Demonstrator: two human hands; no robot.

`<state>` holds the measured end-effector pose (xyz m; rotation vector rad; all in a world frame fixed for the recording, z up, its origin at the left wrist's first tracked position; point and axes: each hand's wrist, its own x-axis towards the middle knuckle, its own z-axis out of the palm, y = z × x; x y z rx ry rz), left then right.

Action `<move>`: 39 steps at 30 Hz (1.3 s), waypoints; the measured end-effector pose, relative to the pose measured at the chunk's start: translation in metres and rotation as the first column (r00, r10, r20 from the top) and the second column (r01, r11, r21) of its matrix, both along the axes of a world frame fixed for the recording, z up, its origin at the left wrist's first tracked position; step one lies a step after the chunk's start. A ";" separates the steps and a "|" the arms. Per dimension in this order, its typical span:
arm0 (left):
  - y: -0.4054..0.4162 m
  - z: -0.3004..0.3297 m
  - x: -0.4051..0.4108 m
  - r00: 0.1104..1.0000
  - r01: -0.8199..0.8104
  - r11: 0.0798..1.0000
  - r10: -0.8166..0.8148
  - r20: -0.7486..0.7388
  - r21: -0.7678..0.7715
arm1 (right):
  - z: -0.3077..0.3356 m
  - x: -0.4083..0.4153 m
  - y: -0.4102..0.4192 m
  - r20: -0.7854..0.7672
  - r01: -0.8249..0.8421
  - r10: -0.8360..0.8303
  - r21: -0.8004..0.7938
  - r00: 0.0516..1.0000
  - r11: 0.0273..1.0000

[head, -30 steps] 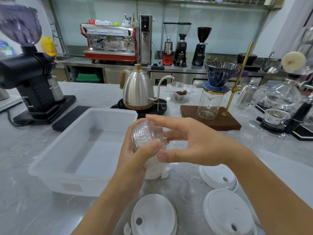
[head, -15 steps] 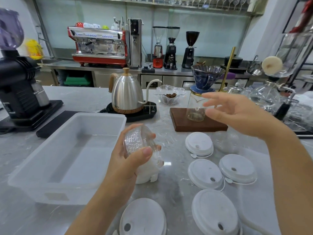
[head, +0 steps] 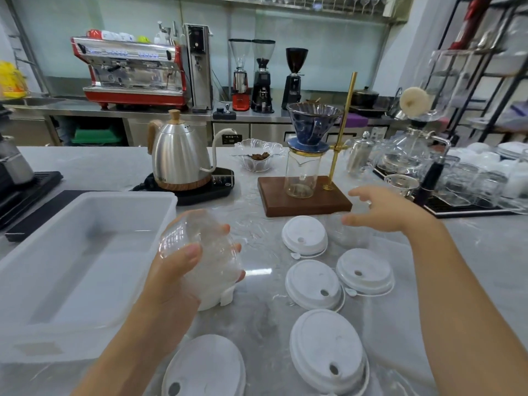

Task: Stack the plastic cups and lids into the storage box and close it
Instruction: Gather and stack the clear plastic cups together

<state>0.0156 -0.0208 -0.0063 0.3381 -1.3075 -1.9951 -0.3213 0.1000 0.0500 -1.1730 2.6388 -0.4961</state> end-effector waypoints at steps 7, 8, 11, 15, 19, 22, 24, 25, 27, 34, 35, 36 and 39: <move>0.001 -0.004 -0.003 1.000 0.031 0.999 -0.031 -0.002 0.030 | -0.032 -0.013 -0.012 0.016 0.043 -0.044 0.052 0.999 0.998; 0.002 -0.004 -0.004 1.000 0.024 0.999 -0.024 -0.001 0.024 | -0.036 -0.015 -0.013 0.021 0.048 -0.049 0.063 0.999 0.997; 0.002 -0.003 -0.003 1.000 0.025 1.000 -0.025 -0.016 0.010 | -0.045 -0.019 -0.015 0.057 0.071 -0.076 0.088 0.995 0.994; 0.002 -0.005 -0.003 0.998 0.032 0.999 -0.031 -0.048 0.033 | -0.055 -0.021 -0.018 0.133 0.090 -0.096 0.053 0.986 0.995; 0.003 -0.005 -0.003 0.998 0.030 0.999 -0.028 -0.057 0.031 | -0.060 -0.024 -0.020 0.127 0.094 -0.098 0.038 0.987 0.995; 0.002 -0.005 -0.003 0.998 0.033 0.999 -0.032 -0.052 0.035 | -0.060 -0.024 -0.024 0.118 0.111 -0.113 0.024 0.987 0.994; 0.002 -0.005 -0.003 0.998 0.036 0.998 -0.033 -0.055 0.049 | -0.062 -0.024 -0.025 0.117 0.117 -0.117 0.012 0.986 0.993; 0.002 -0.005 -0.003 0.998 0.036 0.998 -0.033 -0.056 0.051 | -0.063 -0.024 -0.026 0.118 0.123 -0.122 0.003 0.985 0.992; 0.002 -0.005 -0.004 0.998 0.037 0.998 -0.033 -0.057 0.054 | -0.060 -0.026 -0.024 0.087 0.141 -0.138 -0.025 0.987 0.990; -0.002 -0.006 -0.005 0.998 0.047 0.998 -0.045 -0.051 0.044 | -0.015 -0.018 -0.017 0.074 0.066 -0.044 -0.335 0.996 0.940; -0.002 -0.006 -0.005 0.998 0.045 0.998 -0.043 -0.051 0.035 | -0.007 -0.009 -0.018 0.097 0.011 0.031 -0.404 0.995 0.915; -0.003 -0.006 -0.005 0.998 0.045 0.999 -0.045 -0.040 0.014 | 0.002 0.003 -0.019 0.107 -0.052 0.112 -0.453 0.988 0.890; -0.003 -0.006 -0.004 0.999 0.054 0.998 -0.055 -0.005 -0.019 | 0.025 0.048 -0.027 0.116 -0.248 0.358 -0.529 0.926 0.812</move>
